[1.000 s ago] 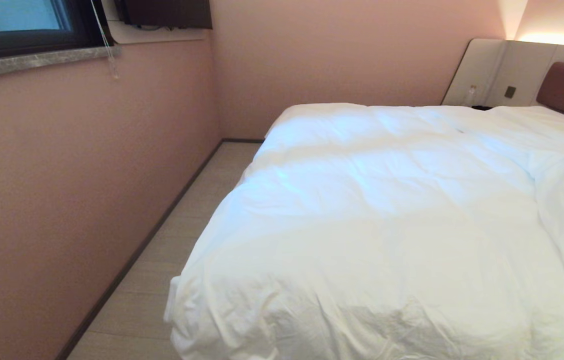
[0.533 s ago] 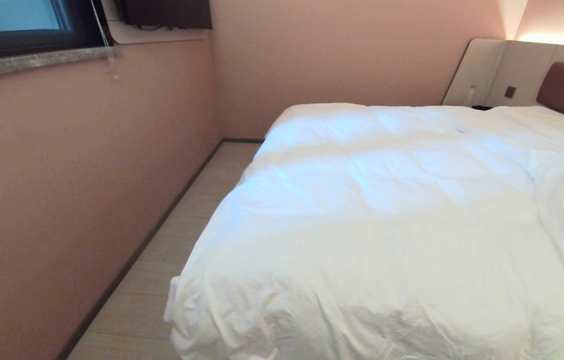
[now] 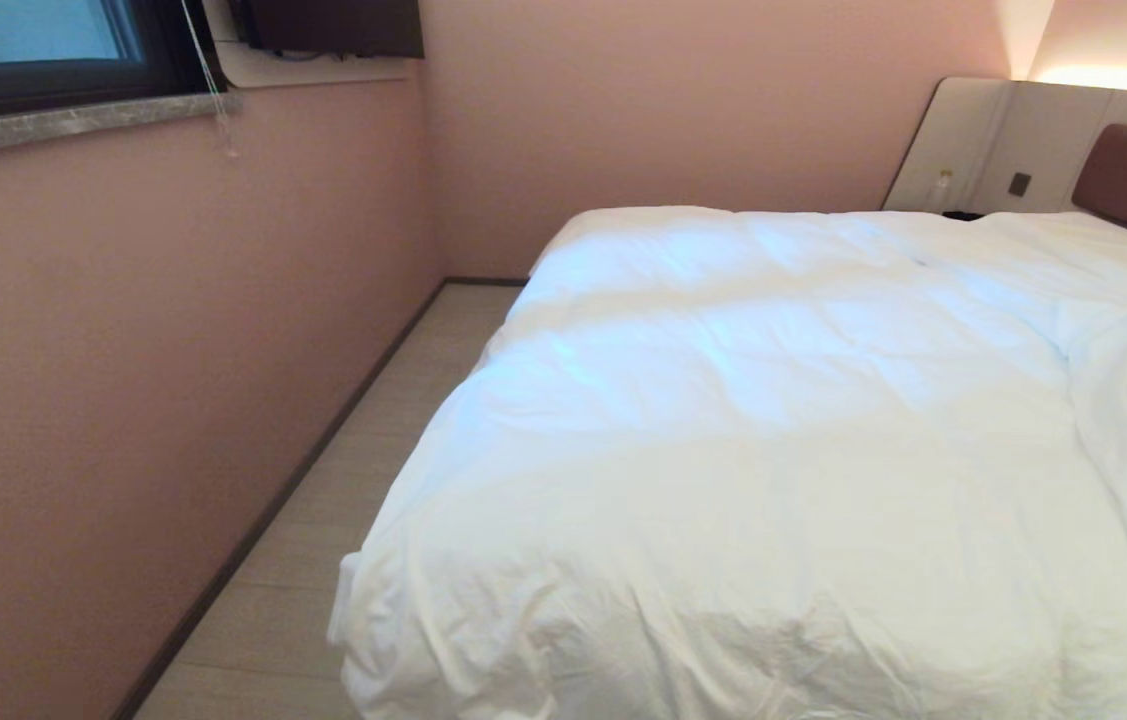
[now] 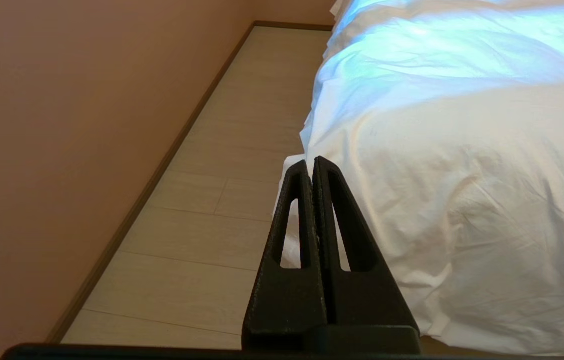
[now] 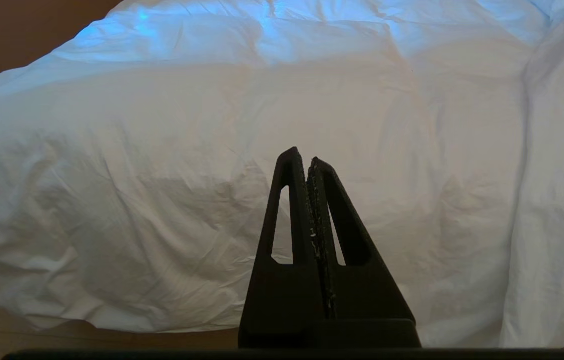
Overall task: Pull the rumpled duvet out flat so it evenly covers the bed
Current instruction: Hold the folded corner of the quilt
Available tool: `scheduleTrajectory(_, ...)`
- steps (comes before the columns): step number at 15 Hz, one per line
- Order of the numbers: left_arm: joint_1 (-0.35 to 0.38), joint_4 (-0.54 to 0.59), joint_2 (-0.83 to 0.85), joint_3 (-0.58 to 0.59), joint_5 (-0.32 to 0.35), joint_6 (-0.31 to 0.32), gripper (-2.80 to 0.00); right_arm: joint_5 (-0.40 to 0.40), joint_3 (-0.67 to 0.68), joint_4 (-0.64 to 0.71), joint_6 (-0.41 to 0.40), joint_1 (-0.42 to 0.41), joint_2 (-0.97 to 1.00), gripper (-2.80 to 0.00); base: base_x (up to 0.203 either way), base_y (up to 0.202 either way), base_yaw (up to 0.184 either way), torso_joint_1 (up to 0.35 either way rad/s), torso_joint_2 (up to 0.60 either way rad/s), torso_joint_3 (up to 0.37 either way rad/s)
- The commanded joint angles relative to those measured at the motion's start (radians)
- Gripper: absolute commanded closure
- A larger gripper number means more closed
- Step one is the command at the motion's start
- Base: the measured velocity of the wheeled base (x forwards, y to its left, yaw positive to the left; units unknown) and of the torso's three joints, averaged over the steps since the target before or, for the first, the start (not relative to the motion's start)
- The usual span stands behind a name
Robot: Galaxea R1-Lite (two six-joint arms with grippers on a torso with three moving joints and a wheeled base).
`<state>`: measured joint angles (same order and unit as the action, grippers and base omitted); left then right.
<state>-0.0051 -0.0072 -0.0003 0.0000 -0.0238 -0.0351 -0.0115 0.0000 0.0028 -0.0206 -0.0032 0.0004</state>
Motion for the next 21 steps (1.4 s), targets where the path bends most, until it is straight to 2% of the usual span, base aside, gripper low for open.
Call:
scheduleTrajectory(1, 0.001, 0.0, 0.0, 0.0, -0.001, 0.0, 0.0, -0.001, 0.0, -0.001, -0.001, 0.0, 0.0, 0.0, 0.0, 0.0, 0.0, 0.0, 0.0, 0.0)
scheduleTrajectory(12, 0.001, 0.001, 0.0, 0.0, -0.002, 0.0, 0.0, -0.001, 0.0, 0.0, -0.001, 0.0, 0.0, 0.0, 0.002, -0.012, 0.001, 0.0, 0.0, 0.001)
scheduleTrajectory(21, 0.0, 0.003, 0.0, 0.0, -0.002, 0.001, 0.0, -0.001, 0.0, 0.0, -0.001, 0.0, 0.0, 0.0, 0.0, -0.186, 0.001, 0.001, 0.0, 0.002)
